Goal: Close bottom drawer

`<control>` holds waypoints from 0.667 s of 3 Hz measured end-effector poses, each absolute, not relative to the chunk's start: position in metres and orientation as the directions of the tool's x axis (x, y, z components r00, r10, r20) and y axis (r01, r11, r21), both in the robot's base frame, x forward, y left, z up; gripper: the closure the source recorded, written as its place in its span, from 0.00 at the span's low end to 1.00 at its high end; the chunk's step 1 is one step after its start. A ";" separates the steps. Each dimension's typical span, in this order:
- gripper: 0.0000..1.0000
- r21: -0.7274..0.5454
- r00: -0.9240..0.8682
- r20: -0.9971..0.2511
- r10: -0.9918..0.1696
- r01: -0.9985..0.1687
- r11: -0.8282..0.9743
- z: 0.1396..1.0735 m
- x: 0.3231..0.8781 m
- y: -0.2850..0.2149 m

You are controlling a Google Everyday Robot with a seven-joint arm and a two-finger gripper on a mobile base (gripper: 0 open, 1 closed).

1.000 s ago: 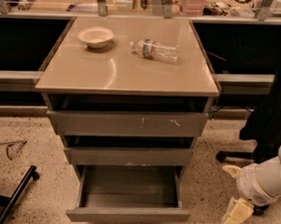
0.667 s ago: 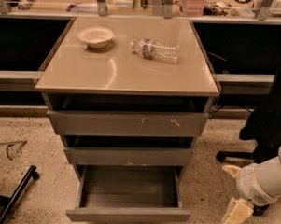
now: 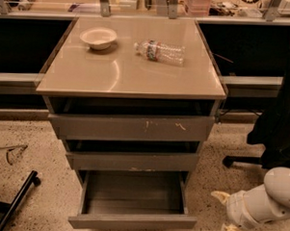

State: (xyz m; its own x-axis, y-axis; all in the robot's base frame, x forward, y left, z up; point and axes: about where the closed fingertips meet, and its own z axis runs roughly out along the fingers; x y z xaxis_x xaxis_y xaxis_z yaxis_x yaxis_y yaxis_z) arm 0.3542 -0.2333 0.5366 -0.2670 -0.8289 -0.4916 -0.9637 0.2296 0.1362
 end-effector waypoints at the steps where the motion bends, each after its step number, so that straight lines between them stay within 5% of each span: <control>1: 0.00 0.190 -0.207 -0.563 -0.800 -0.975 0.118 0.490 0.343 -0.206; 2: 0.00 0.225 -0.140 -0.597 -0.790 -0.974 0.003 0.475 0.339 -0.181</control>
Offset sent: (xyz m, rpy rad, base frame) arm -0.0167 0.0766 -0.0739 0.1959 0.1043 0.3271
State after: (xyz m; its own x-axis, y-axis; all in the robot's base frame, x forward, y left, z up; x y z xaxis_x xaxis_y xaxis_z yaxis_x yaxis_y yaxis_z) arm 0.3388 -0.1813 0.4751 -0.1403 -0.7901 -0.5968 -0.9744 0.0031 0.2249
